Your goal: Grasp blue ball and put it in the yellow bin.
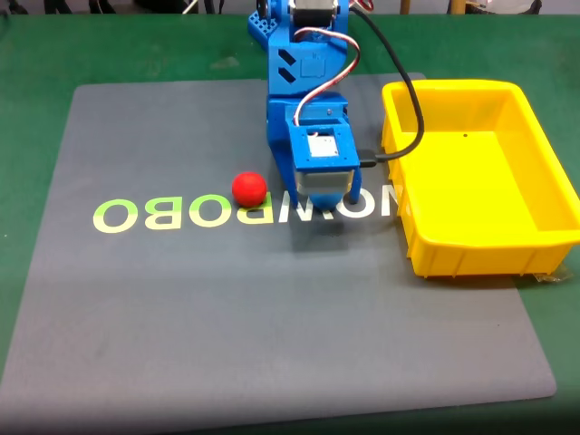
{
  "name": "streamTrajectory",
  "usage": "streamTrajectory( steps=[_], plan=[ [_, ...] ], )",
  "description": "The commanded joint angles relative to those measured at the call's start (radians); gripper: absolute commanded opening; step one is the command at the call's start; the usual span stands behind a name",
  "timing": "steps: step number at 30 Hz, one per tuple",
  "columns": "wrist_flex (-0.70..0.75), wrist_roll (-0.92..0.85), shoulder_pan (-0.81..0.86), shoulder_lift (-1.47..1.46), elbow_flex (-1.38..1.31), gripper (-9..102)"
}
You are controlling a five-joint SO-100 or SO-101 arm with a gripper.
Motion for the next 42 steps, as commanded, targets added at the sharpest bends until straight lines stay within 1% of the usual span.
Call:
streamTrajectory(
  steps=[1,3,6,9,13,14,23,34,38,42],
  plan=[
    [-0.028,0.008,-0.015,0.0,-0.083,29],
    [-0.028,0.014,-0.018,-0.011,-0.092,29],
    [-0.028,0.02,-0.025,-0.025,-0.101,25],
    [-0.028,0.025,-0.032,-0.035,-0.107,18],
    [-0.02,0.029,-0.04,-0.048,-0.124,1],
    [-0.02,0.032,-0.041,-0.049,-0.126,0],
    [-0.002,0.048,-0.035,-0.014,-0.127,0],
    [0.014,0.037,-0.051,0.276,-0.127,0],
    [0.005,0.041,-0.086,0.37,-0.129,0],
    [0.002,0.043,-0.163,0.436,-0.135,0]
  ],
)
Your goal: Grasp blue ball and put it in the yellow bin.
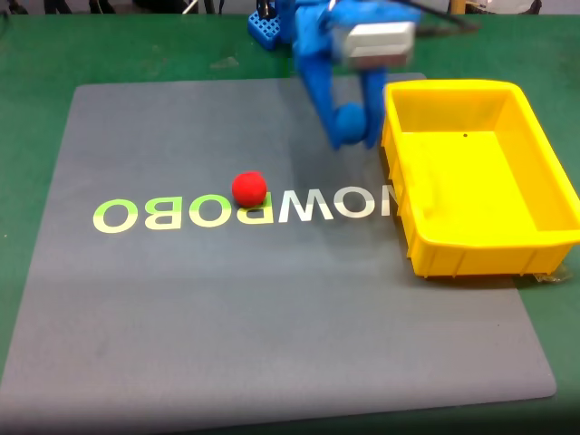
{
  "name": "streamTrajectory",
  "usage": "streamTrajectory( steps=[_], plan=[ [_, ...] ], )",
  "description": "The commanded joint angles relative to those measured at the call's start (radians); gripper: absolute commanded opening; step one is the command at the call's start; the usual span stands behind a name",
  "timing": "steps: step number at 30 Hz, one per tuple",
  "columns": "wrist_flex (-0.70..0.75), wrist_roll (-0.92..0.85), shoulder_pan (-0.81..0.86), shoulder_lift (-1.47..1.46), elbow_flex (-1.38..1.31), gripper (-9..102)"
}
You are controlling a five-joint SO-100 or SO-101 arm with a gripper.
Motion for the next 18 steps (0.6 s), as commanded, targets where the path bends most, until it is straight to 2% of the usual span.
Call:
streamTrajectory(
  steps=[1,11,18],
  plan=[
    [-0.009,0.008,-0.078,0.112,-0.064,0],
    [0.003,0.018,-0.334,0.156,-0.06,0],
    [0.002,0.008,-0.382,0.121,-0.06,0]
  ],
)
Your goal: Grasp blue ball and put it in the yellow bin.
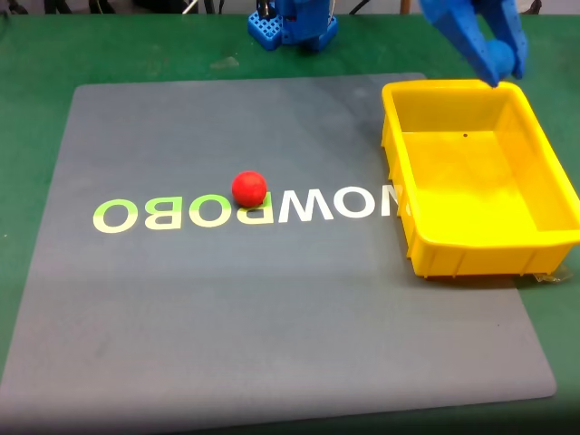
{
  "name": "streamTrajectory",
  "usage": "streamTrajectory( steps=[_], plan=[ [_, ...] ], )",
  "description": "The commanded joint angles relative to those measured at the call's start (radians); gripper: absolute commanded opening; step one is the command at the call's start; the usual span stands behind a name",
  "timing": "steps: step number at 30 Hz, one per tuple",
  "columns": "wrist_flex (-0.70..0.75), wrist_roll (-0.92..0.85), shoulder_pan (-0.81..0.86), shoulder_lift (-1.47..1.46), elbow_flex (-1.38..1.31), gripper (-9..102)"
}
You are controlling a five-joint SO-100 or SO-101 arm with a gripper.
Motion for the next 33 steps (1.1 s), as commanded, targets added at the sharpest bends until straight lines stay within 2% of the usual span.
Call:
streamTrajectory(
  steps=[1,3,7,12,17,22,28,33],
  plan=[
    [0.0,0.002,-0.014,0.032,-0.06,0],
    [0.002,0.0,-0.003,0.029,-0.06,3],
    [0.008,0.003,0.02,0.031,-0.049,23],
    [0.011,0.006,0.043,0.041,-0.049,29],
    [0.031,0.014,0.063,0.087,-0.028,29],
    [0.031,0.002,0.1,0.253,0.14,29],
    [0.025,-0.095,0.229,0.641,0.589,26],
    [0.051,-0.186,0.357,1.028,0.98,9]
  ],
)
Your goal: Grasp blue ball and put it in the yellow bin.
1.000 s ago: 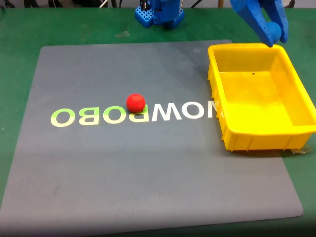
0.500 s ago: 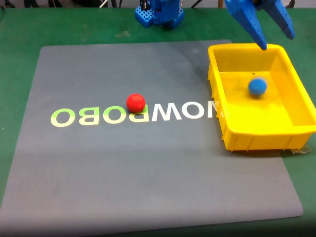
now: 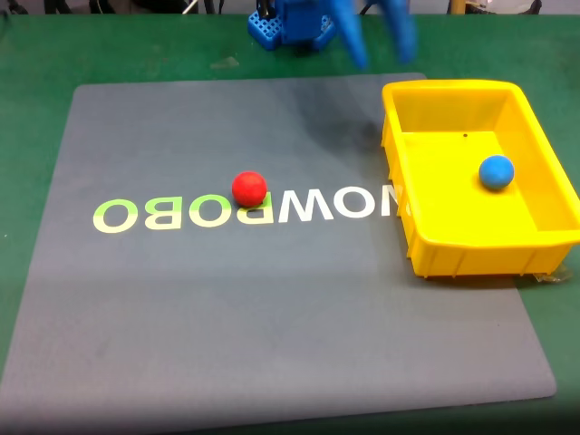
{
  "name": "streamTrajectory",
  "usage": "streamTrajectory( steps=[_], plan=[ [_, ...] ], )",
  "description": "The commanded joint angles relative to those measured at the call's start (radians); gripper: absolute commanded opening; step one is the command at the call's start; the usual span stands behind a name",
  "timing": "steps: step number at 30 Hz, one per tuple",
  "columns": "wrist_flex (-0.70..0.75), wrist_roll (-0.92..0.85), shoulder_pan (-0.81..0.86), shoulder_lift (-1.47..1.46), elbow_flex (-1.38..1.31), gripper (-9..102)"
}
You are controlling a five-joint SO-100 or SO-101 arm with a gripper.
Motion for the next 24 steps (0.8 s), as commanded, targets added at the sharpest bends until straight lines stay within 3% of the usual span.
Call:
streamTrajectory(
  steps=[1,4,12,24],
  plan=[
    [0.037,-0.051,0.091,0.316,0.227,6],
    [0.166,-0.064,0.127,0.537,0.356,0],
    [0.575,-0.029,0.164,0.871,0.503,0],
    [0.703,-0.066,0.259,0.871,0.724,0]
  ],
)
